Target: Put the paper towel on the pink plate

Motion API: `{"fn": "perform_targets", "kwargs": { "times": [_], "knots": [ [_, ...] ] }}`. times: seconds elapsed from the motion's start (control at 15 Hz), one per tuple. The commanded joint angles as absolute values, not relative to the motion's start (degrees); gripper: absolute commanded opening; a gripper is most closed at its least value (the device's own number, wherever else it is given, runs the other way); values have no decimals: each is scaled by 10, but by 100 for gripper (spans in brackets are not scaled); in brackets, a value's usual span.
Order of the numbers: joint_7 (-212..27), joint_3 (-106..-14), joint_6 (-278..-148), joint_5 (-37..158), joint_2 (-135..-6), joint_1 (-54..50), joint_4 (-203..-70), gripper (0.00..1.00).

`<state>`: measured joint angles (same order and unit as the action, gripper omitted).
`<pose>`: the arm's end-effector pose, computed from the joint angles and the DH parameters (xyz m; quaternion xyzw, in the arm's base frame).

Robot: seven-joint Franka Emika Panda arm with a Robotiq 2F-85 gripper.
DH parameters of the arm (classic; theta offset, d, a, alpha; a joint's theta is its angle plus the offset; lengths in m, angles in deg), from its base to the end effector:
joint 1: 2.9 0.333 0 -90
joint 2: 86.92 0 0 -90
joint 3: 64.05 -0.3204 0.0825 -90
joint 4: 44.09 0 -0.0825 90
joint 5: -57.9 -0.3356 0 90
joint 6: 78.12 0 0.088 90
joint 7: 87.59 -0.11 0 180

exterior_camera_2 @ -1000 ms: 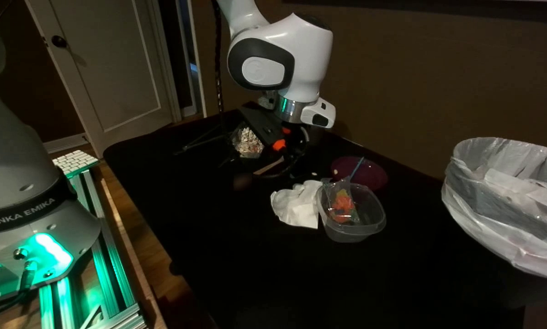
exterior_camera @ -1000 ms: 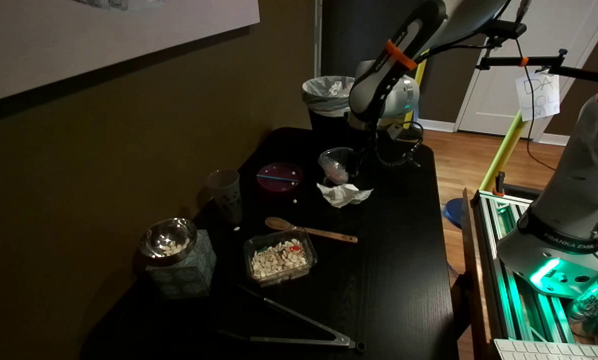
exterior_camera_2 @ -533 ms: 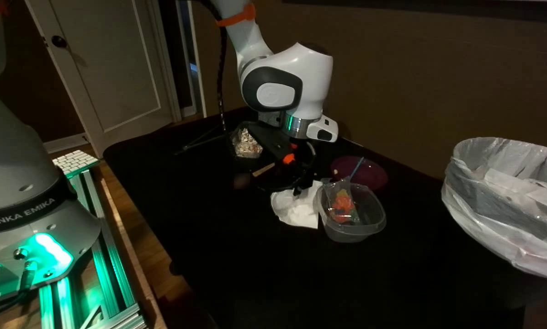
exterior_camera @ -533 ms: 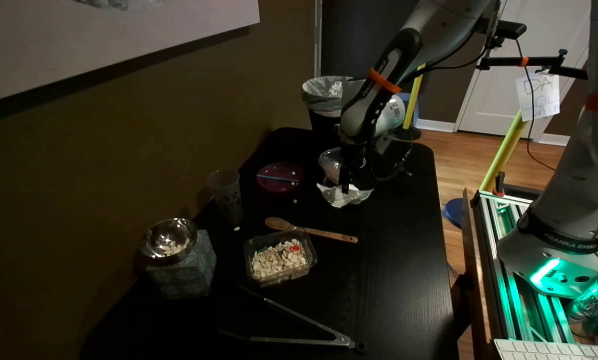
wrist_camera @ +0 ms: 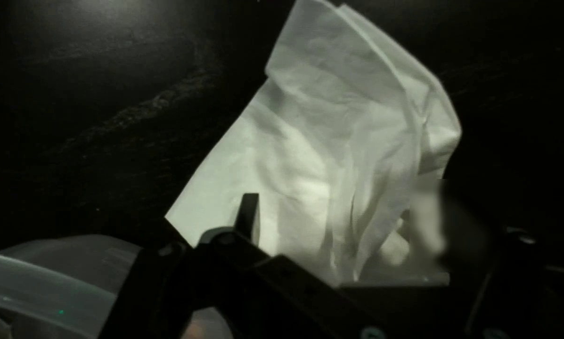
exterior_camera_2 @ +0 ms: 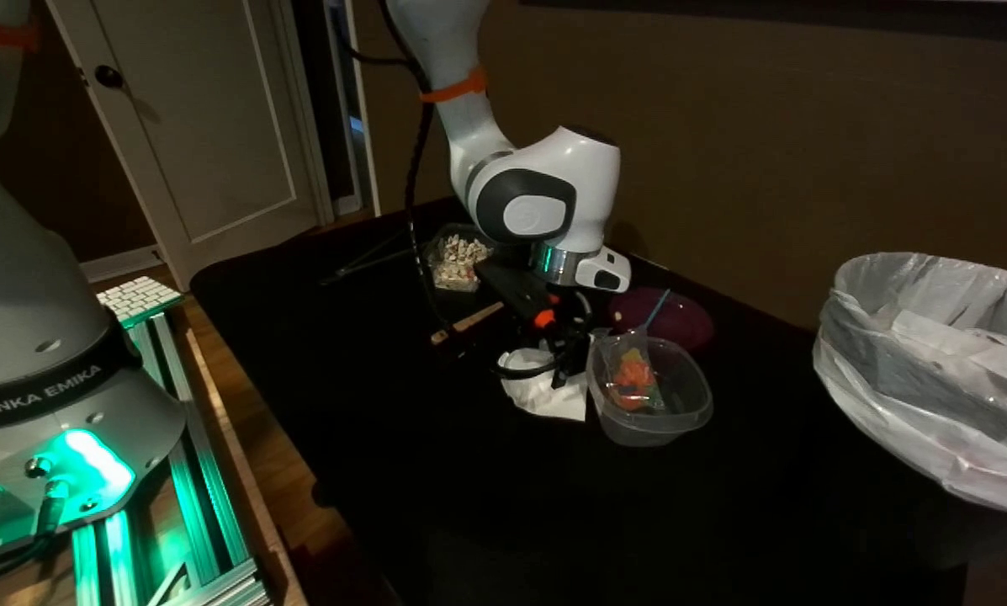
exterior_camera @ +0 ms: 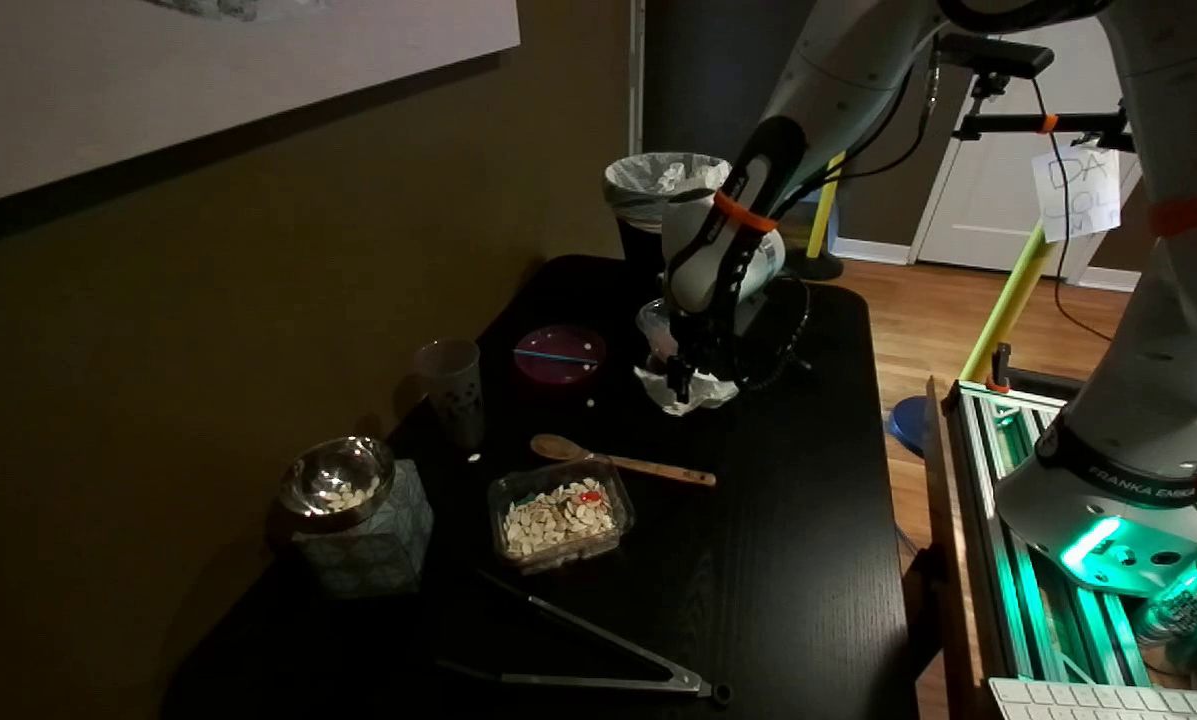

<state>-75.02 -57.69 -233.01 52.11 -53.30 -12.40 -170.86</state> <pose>0.4931 -0.1454 0.1497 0.9966 -0.0675 -0.0464 0.0004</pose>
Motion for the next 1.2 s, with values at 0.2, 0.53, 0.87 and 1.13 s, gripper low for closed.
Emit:
{"fn": "perform_targets", "kwargs": {
  "times": [0.2,0.53,0.87,1.13],
  "knots": [
    [-765,-594,-2314,537,-495,-137,-1664,52],
    [-764,-597,-2314,536,-493,-139,-1657,13],
    [-719,-633,-2302,530,-507,-164,-1666,0],
    [-651,-674,-2308,530,-535,-188,-1689,1]
  ]
}}
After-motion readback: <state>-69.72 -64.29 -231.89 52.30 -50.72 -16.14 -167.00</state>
